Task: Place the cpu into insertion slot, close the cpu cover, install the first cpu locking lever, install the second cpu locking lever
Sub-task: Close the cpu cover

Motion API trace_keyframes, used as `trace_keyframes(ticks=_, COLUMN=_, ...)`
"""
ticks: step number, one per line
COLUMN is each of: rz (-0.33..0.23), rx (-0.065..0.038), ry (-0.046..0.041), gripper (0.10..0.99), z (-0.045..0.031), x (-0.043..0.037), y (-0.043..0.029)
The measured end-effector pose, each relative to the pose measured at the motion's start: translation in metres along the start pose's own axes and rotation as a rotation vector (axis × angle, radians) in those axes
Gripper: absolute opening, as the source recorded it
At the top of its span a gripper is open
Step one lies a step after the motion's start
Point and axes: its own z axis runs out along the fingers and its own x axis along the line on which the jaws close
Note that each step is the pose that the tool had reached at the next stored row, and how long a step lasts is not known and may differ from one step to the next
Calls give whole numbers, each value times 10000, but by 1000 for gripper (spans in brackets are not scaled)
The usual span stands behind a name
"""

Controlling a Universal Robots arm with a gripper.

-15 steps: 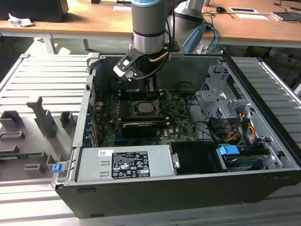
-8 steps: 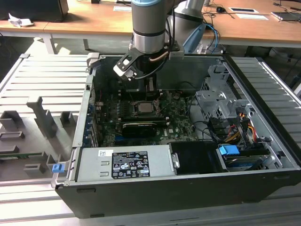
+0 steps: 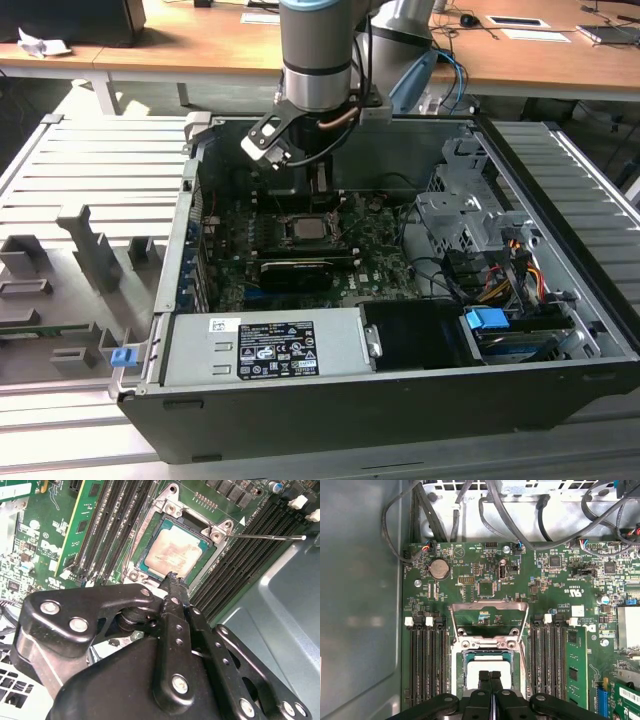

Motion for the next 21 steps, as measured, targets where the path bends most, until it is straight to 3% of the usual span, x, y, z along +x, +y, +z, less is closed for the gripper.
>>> trace_keyframes(ticks=21, rz=-2, rx=-1, ry=-24, gripper=106, z=-75, x=9, y=6)
